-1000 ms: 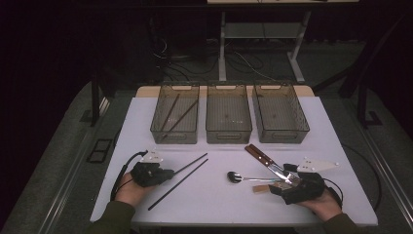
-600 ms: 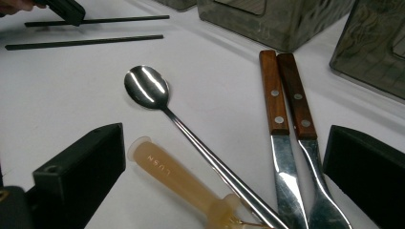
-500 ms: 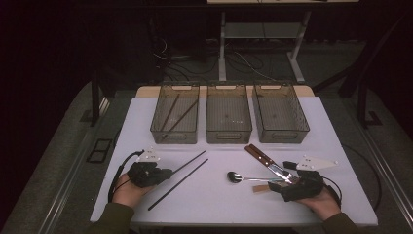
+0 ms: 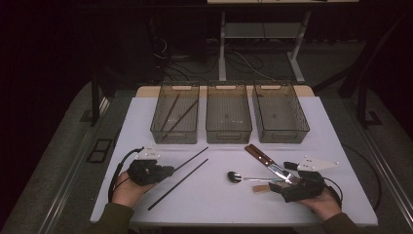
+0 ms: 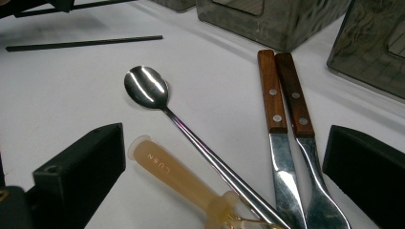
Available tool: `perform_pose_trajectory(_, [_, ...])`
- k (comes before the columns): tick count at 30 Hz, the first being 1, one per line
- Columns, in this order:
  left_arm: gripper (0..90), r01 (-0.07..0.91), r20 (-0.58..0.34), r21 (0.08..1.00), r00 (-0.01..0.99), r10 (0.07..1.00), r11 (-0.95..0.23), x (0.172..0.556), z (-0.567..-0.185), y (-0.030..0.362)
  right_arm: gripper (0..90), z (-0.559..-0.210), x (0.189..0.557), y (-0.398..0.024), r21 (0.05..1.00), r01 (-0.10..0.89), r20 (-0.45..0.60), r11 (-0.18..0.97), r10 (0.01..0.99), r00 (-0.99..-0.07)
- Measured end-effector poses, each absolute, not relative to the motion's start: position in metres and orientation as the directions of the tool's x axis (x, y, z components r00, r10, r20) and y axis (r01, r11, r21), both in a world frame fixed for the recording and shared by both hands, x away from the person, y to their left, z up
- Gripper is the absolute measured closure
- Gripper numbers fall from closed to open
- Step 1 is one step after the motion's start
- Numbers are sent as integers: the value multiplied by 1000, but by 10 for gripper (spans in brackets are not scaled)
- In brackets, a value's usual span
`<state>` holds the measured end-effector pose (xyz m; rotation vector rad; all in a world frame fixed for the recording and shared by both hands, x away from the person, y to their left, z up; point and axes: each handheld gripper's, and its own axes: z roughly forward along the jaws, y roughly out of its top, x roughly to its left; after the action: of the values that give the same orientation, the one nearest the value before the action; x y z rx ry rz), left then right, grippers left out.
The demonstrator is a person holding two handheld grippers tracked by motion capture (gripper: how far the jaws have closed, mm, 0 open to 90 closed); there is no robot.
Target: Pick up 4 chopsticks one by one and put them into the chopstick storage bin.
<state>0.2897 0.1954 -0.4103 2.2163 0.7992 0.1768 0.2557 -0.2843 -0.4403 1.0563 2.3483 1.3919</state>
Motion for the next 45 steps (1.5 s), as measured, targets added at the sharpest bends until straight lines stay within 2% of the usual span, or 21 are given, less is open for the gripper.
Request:
perform_pose_trajectory(26, [858,479,-112,740,779,617,-471,304,-387,190,5,-440,256,-285,833,470,169,291,675,-718])
perform_pose_trajectory(45, [859,480,-113,763,758,642,-432,329,-376,181,5,-440,256,-285,832,473,172,290,675,-717])
